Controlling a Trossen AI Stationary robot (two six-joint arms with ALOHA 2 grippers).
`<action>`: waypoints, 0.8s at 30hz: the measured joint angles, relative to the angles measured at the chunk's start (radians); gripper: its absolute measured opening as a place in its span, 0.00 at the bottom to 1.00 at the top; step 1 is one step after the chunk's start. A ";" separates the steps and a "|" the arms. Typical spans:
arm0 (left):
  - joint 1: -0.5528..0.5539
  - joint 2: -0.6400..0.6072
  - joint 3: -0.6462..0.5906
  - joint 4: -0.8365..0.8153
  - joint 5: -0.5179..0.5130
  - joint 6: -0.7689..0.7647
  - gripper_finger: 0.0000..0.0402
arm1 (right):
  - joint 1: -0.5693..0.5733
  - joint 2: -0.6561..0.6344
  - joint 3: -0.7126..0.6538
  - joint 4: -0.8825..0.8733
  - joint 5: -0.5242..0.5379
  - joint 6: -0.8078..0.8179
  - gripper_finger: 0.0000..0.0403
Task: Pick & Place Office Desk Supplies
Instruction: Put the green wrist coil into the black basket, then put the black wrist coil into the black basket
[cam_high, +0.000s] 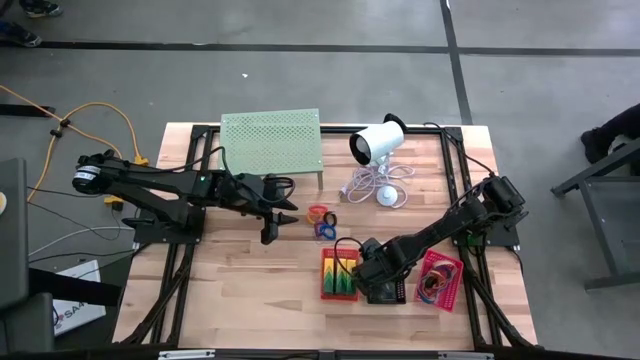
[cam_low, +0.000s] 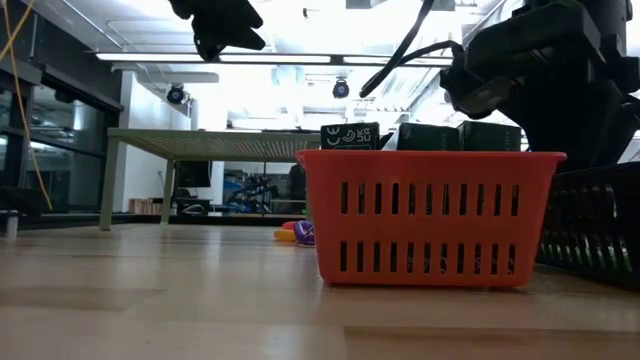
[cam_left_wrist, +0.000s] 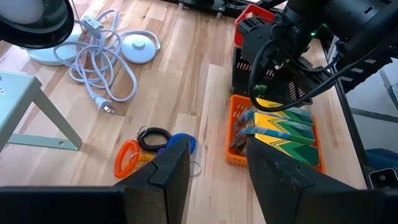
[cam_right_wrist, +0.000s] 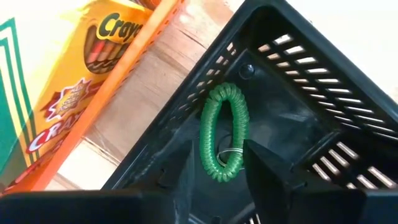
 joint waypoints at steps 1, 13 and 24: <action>0.000 0.000 0.000 0.000 0.000 0.000 0.38 | 0.000 0.000 0.000 0.000 0.000 0.000 0.32; 0.000 0.000 0.000 0.000 0.000 0.000 0.38 | -0.030 -0.075 0.000 -0.065 -0.010 -0.048 0.32; 0.000 0.000 0.000 0.000 0.000 0.000 0.38 | -0.095 -0.188 0.001 -0.130 -0.004 -0.137 0.32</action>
